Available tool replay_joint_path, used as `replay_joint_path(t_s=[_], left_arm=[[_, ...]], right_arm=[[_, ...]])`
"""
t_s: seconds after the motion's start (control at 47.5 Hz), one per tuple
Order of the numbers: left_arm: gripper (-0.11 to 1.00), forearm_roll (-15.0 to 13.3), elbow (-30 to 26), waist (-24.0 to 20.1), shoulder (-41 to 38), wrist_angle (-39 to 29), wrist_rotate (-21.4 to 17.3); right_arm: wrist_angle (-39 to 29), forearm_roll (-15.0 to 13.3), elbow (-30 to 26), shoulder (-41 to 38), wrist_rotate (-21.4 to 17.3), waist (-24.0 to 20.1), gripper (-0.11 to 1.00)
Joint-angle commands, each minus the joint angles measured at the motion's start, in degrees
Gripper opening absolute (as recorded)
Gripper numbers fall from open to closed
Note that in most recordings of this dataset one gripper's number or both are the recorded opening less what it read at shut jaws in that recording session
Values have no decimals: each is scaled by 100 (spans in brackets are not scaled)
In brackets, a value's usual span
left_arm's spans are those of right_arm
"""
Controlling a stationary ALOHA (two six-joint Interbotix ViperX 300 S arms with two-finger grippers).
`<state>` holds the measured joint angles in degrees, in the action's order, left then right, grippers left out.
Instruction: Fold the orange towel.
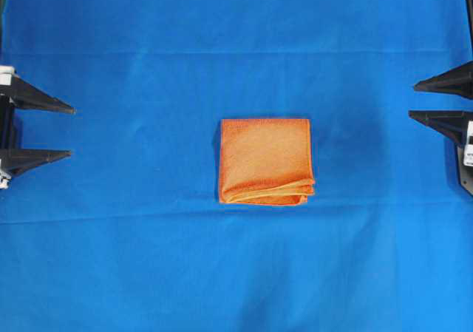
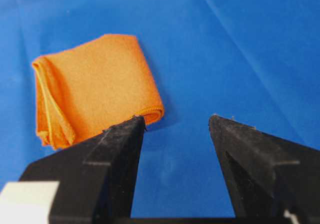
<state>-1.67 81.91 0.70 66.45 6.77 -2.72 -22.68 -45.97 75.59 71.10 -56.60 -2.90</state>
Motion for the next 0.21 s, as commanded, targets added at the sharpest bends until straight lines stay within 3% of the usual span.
replay_joint_path(t_s=[0.0,0.189], left_arm=[[74,18,-62,-26,-44,26,0],[74,18,-62,-26,-44,18,0]], right_arm=[[35,-26,-70,-70,-9,9,60],[44,-26,-70,-88,-9,9,60]])
